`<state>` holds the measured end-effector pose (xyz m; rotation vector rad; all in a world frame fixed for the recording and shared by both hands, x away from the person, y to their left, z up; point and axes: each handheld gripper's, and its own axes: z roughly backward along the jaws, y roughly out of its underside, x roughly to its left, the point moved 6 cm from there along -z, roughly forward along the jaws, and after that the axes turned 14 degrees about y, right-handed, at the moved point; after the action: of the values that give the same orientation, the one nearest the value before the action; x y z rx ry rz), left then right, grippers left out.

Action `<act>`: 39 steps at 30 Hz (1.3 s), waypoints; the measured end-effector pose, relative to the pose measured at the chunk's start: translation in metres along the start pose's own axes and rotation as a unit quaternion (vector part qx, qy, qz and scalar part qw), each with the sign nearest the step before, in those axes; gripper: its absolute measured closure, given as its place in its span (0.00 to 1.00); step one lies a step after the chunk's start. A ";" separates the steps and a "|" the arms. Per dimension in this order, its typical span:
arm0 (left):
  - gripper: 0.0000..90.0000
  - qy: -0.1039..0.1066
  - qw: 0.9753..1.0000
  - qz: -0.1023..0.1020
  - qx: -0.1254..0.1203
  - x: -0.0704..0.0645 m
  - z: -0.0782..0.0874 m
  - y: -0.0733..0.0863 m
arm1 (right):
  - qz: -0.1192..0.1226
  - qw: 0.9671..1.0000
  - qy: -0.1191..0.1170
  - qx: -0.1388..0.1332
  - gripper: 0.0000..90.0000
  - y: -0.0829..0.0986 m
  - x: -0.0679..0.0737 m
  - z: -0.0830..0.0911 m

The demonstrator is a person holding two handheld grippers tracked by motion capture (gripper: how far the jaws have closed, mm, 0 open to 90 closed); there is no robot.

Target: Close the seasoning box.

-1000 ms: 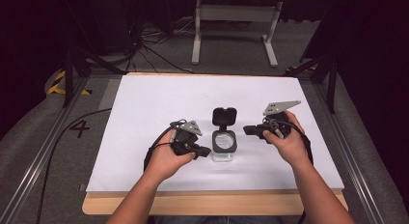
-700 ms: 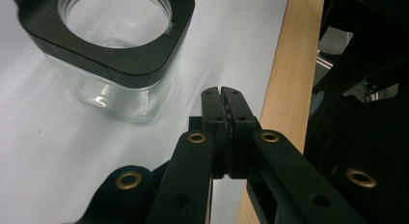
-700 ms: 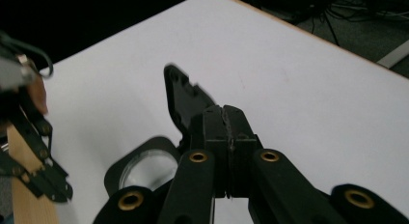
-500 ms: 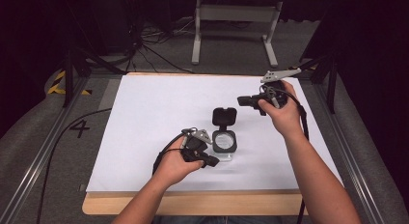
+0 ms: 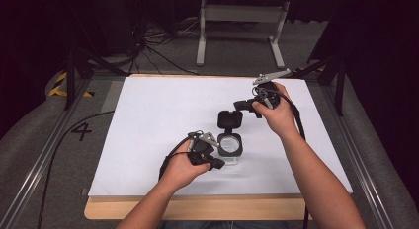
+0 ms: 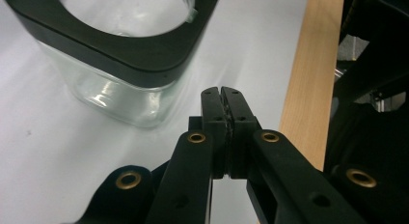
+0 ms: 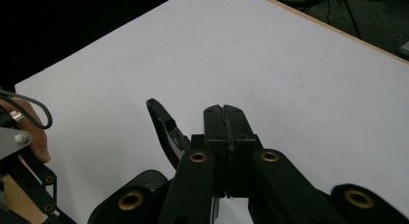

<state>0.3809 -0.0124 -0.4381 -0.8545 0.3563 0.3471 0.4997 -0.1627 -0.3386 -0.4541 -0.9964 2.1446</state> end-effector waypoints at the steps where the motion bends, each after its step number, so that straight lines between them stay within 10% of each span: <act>1: 1.00 -0.004 1.000 0.000 -0.004 0.001 0.000 0.000 | 0.001 1.000 -0.001 0.000 1.00 0.000 0.001 0.001; 25: 1.00 -0.004 1.000 -0.007 -0.015 -0.002 -0.014 -0.007 | 0.034 0.999 -0.010 -0.009 1.00 0.019 0.025 0.023; 39: 0.99 -0.011 1.000 -0.007 -0.019 0.001 -0.012 -0.008 | 0.079 0.995 -0.038 0.041 1.00 0.051 0.060 0.010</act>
<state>0.3828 -0.0265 -0.4408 -0.8887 0.3246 0.3499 0.4296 -0.1463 -0.3724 -0.4262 -0.9358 2.3509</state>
